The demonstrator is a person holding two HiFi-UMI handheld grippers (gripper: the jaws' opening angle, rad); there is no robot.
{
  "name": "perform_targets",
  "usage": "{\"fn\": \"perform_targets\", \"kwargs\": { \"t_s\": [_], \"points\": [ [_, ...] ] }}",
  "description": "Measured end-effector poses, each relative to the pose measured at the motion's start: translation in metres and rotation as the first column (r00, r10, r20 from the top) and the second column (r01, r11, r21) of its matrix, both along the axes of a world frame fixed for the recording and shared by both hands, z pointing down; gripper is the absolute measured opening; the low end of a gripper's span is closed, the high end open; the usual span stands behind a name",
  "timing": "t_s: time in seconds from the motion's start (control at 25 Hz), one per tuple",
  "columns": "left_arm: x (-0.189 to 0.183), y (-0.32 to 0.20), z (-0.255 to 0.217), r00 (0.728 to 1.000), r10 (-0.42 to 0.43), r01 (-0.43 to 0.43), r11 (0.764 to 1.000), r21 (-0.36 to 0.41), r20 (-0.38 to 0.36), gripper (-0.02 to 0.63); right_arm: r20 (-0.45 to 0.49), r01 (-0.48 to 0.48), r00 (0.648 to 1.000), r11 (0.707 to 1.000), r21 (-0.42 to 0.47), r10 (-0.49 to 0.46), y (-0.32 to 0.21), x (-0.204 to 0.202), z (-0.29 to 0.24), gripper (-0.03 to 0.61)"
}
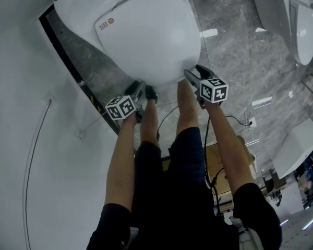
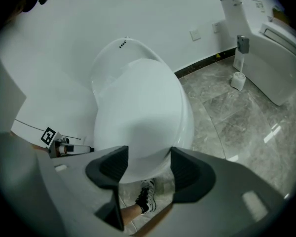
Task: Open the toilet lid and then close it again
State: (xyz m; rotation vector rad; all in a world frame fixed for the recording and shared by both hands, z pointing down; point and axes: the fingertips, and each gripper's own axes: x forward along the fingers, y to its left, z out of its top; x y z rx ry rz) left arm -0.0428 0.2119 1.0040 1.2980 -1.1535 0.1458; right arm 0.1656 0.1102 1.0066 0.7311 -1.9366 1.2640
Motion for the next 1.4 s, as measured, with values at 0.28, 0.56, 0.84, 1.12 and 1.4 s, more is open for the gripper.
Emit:
{"fn": "perform_targets", "kwargs": {
  "t_s": [0.28,0.56,0.84,1.12,1.4],
  "points": [
    [-0.001,-0.001,-0.006,0.999,-0.048,0.048,0.999,-0.005,-0.008,0.163,0.032,-0.049,0.998,0.998,-0.027,0.050,-0.001,0.001,-0.010,0.239],
    [0.003,-0.002,-0.018,0.998,-0.049,0.048,0.999,-0.017,-0.048,0.163,0.080,-0.143,0.986,0.988,-0.050,0.147,-0.005,0.003,-0.030,0.218],
    [0.011,-0.002,-0.031,0.995,-0.072,0.070,0.997,-0.033,-0.066,0.167,0.103,-0.156,0.981,0.986,-0.063,0.162,-0.007,0.006,-0.053,0.195],
    [0.015,-0.003,-0.058,0.971,-0.151,0.147,0.988,-0.038,-0.187,0.166,0.140,-0.156,0.976,0.985,-0.075,0.165,-0.010,0.004,-0.085,0.190],
    [0.012,-0.009,-0.097,0.960,-0.204,0.204,0.979,-0.021,-0.194,0.163,0.164,-0.123,0.977,0.990,-0.070,0.133,-0.017,0.002,-0.123,0.176]
  ]
}}
